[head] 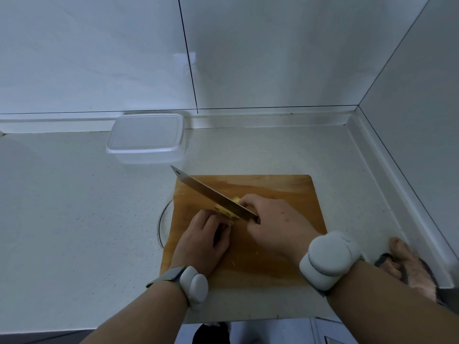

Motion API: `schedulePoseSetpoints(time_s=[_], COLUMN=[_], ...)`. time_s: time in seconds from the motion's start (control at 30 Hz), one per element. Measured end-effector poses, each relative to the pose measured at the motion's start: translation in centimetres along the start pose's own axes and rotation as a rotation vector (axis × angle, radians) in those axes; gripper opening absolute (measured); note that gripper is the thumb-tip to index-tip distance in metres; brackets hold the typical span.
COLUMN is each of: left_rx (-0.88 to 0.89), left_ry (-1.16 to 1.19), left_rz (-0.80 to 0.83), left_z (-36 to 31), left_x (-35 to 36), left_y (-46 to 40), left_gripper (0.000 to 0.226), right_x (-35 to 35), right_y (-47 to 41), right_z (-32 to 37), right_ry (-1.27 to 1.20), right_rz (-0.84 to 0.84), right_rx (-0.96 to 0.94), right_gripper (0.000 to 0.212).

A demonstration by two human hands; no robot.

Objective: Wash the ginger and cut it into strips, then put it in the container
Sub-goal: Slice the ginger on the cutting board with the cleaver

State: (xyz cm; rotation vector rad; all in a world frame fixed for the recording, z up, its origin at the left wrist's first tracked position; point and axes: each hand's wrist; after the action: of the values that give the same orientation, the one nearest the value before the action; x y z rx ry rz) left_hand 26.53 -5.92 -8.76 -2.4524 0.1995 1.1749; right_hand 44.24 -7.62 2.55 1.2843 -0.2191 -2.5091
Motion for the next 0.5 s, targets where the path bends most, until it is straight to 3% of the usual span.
schedulePoseSetpoints(time_s=[0.3,0.5], left_rx=[0.002,0.010], left_ry=[0.000,-0.010], left_rz=[-0.005,0.013], left_z=[0.15,0.04], left_x=[0.06,-0.03], left_y=[0.02,-0.10], left_gripper=[0.020,0.033], right_x=[-0.10,0.54], right_y=[-0.07,0.25], right_z=[0.05,-0.08], right_ry=[0.002,-0.017], right_rz=[-0.045,-0.054], right_rx=[-0.026,0.015], right_gripper=[0.035,0.036])
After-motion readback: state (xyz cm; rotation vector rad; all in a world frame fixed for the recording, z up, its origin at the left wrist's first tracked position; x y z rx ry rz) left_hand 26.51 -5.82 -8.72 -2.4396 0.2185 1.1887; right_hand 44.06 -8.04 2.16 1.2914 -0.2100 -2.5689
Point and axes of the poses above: each hand's wrist, its own y-axis away from the middle knuckle, its own x-axis out of the palm, z = x × y, and after that the axes turned 8 degrees about -x, right-handed
